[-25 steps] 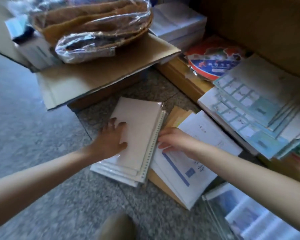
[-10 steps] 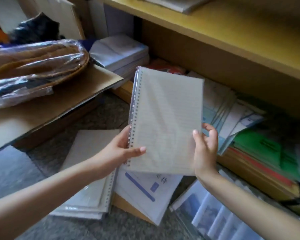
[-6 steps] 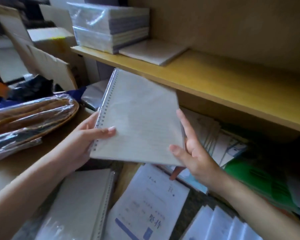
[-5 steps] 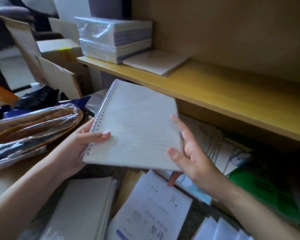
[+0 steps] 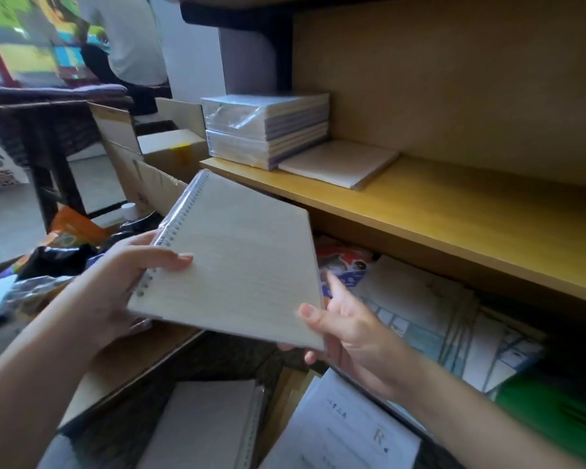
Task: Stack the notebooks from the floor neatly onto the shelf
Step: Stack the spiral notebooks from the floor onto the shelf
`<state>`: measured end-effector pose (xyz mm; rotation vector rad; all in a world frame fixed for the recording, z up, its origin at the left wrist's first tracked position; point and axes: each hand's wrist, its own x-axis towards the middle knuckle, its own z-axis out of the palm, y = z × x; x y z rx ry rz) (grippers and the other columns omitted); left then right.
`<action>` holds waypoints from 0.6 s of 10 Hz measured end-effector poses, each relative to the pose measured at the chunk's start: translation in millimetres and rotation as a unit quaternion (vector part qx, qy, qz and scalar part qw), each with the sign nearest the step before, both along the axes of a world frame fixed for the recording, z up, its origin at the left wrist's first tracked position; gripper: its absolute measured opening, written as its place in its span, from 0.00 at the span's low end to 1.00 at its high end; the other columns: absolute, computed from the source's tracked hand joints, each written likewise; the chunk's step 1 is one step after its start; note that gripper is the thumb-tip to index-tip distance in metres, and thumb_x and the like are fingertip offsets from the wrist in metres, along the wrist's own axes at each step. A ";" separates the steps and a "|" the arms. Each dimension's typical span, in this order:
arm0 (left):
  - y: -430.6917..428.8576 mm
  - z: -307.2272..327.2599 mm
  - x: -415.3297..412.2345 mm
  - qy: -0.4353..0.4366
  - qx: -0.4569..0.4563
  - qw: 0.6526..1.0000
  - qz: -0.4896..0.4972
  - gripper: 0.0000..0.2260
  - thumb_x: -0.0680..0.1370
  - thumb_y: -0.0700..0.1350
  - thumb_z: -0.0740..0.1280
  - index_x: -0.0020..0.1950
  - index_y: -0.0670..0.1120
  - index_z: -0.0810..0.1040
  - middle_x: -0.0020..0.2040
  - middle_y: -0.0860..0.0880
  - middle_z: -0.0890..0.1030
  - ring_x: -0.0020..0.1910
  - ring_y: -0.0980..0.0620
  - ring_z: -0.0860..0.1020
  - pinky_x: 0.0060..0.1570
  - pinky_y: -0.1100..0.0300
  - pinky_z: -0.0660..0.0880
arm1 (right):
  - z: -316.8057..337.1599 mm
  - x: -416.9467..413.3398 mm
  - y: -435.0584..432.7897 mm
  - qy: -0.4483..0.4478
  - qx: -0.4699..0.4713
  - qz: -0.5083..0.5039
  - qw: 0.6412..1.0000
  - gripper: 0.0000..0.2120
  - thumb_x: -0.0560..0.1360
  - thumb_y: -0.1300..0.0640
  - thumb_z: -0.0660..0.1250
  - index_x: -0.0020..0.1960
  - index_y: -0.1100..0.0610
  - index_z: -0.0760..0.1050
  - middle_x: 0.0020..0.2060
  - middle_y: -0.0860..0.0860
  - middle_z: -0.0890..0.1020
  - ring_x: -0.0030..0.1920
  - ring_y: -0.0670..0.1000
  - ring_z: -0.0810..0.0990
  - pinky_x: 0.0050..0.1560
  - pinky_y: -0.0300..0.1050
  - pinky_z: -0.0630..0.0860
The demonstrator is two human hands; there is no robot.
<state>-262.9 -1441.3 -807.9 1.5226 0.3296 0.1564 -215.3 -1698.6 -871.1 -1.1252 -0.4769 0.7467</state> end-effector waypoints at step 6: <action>-33.5 11.5 69.0 -0.255 0.252 0.927 0.106 0.11 0.74 0.44 0.70 0.57 0.49 0.79 0.55 0.48 0.75 0.53 0.52 0.76 0.54 0.58 0.73 | 76.5 58.4 11.4 -0.142 -0.019 -0.271 0.952 0.16 0.79 0.64 0.60 0.66 0.56 0.70 0.49 0.51 0.82 0.37 0.48 0.80 0.20 0.32 0.68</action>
